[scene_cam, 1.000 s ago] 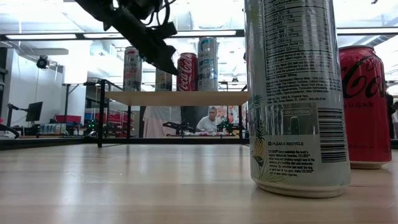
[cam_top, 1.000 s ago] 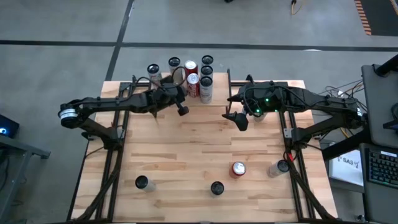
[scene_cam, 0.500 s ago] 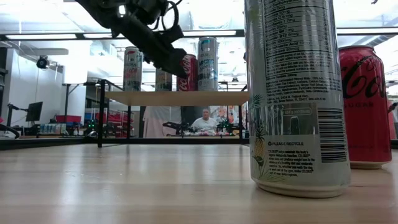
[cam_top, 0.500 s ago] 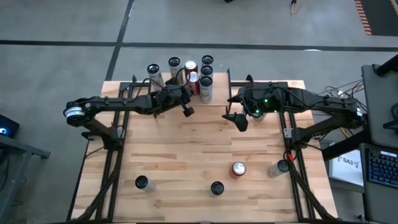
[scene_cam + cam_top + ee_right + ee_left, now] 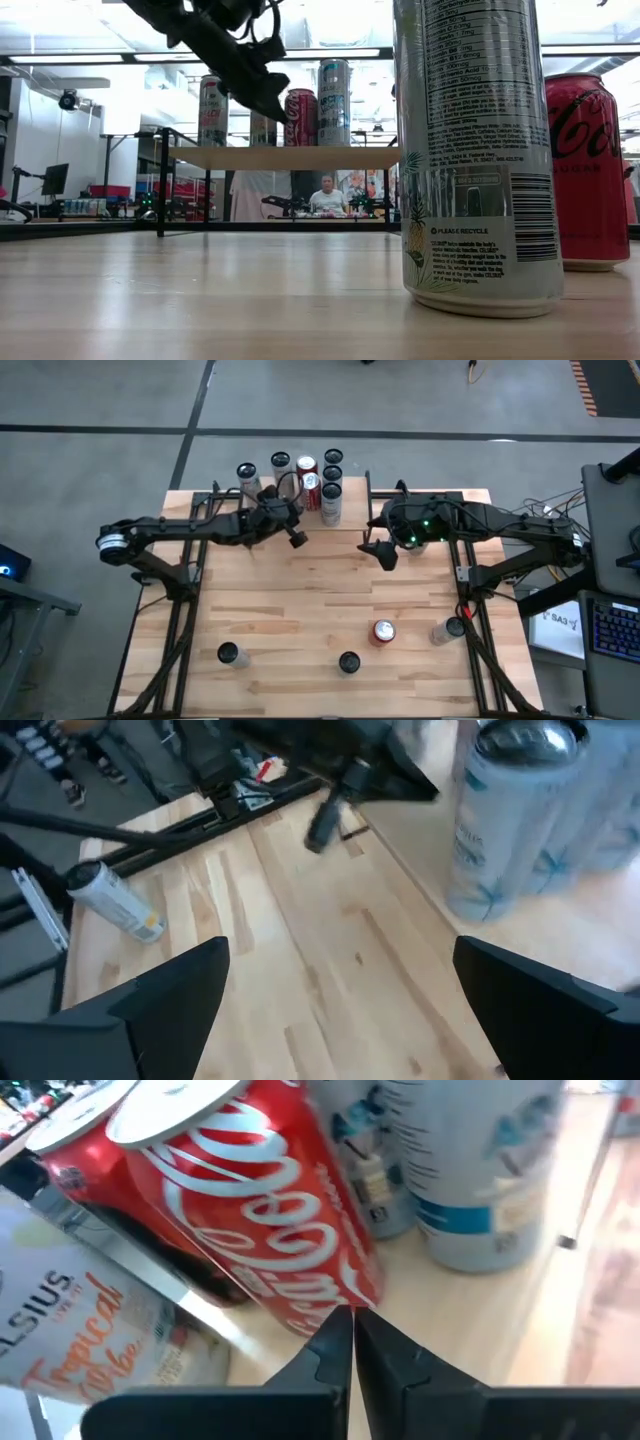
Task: Place canned beverage on shelf
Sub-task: Put the white soda can aligned with the other white soda can on the shelf
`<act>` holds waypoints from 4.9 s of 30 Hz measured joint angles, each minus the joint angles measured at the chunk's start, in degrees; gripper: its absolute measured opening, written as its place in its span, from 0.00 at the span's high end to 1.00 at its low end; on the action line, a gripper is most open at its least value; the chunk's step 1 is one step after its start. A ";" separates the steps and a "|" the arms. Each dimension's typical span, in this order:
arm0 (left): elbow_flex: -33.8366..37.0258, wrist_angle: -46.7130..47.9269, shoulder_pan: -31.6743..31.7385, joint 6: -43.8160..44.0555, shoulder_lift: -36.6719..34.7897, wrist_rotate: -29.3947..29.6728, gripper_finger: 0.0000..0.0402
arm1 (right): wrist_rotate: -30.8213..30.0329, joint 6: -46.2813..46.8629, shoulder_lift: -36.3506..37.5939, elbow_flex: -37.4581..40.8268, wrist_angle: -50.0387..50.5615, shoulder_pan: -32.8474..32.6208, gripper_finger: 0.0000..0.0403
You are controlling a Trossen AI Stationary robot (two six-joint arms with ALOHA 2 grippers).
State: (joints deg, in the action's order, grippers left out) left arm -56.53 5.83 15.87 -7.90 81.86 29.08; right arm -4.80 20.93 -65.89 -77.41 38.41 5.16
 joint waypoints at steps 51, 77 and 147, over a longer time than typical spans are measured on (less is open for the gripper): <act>0.00 6.66 -14.72 -1.64 -24.09 0.34 1.00 | -0.88 6.91 -12.20 15.14 34.62 31.00 0.30; -2.76 -9.10 -21.32 -7.48 -12.89 -11.04 0.27 | -5.72 20.48 -3.35 -10.65 17.02 -9.68 0.41; 40.16 -57.62 4.02 -1.23 -23.37 0.29 0.45 | -23.55 2.39 -28.83 -44.22 28.76 -13.03 0.07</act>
State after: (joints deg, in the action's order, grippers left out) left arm -16.37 -51.78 19.88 -9.13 58.49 29.37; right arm -28.36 23.32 -94.72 -121.63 67.17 -7.87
